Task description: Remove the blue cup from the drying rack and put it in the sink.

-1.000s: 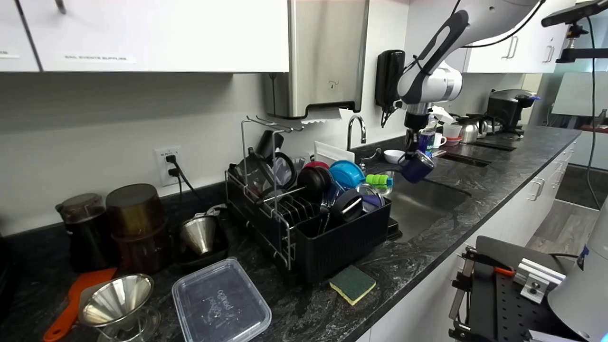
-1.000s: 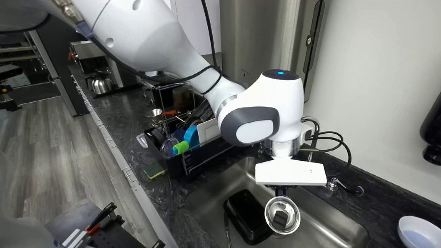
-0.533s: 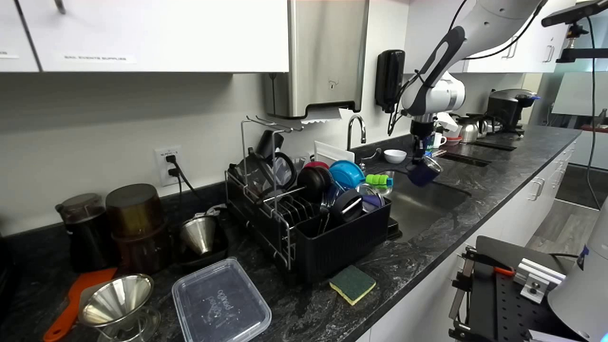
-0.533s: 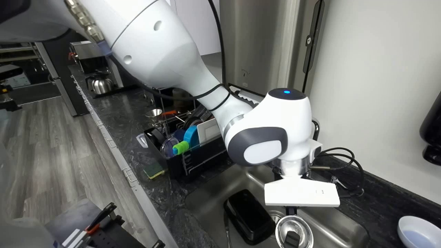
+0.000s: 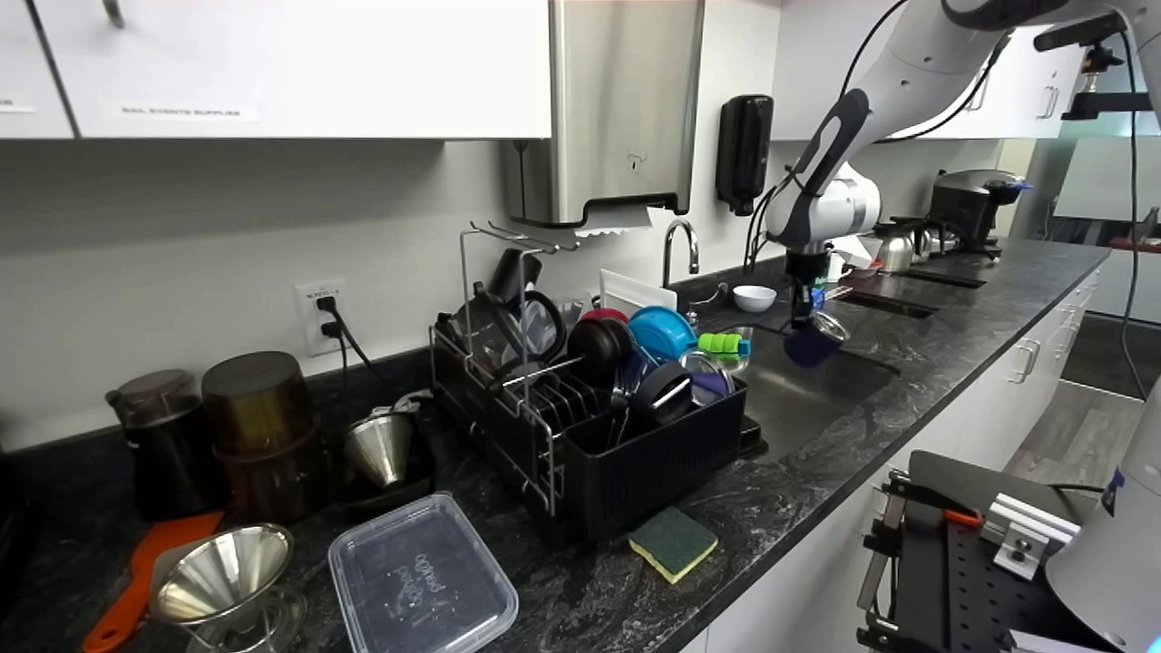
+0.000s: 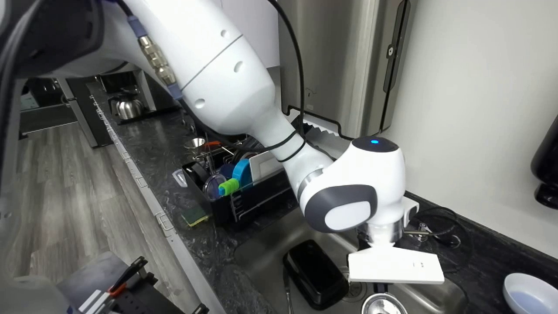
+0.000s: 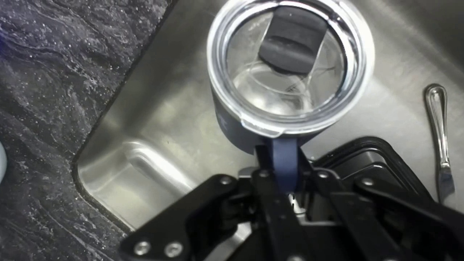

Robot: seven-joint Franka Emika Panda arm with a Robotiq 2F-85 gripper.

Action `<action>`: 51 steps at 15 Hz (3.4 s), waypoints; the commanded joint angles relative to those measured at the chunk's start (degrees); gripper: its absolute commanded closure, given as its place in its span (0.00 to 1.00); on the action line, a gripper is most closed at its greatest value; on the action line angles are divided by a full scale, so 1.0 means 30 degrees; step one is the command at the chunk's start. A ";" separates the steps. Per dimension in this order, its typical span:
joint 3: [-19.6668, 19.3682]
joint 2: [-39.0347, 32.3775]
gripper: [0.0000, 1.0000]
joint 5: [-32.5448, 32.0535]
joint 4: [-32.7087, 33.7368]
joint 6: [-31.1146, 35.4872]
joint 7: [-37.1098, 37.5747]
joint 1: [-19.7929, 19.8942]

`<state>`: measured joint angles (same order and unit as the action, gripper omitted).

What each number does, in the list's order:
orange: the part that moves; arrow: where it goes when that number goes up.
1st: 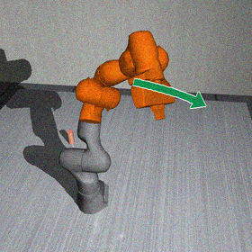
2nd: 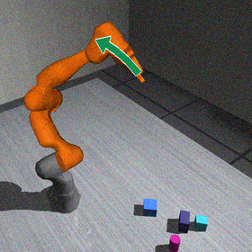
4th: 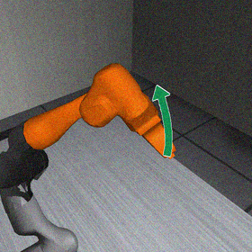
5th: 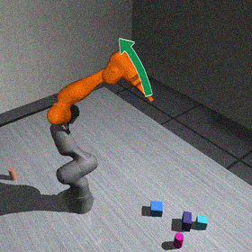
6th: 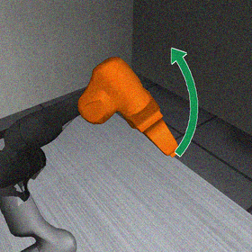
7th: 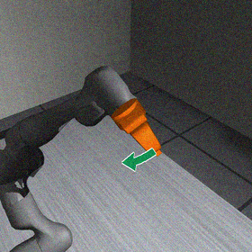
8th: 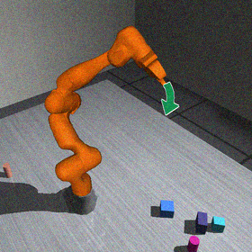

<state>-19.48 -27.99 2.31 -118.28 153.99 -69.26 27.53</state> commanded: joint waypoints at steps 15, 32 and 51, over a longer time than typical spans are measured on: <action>-0.0686 -0.5114 0.96 -0.7145 0.2651 0.1688 0.5266 -0.0534; -0.3776 -0.8033 0.96 -1.7645 0.1651 0.3821 1.2426 -0.4768; -0.0163 -0.5862 0.58 -2.1317 0.0506 -0.1147 1.2528 -0.2485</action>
<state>-23.27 -49.02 -61.64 -114.89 154.14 -29.12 17.27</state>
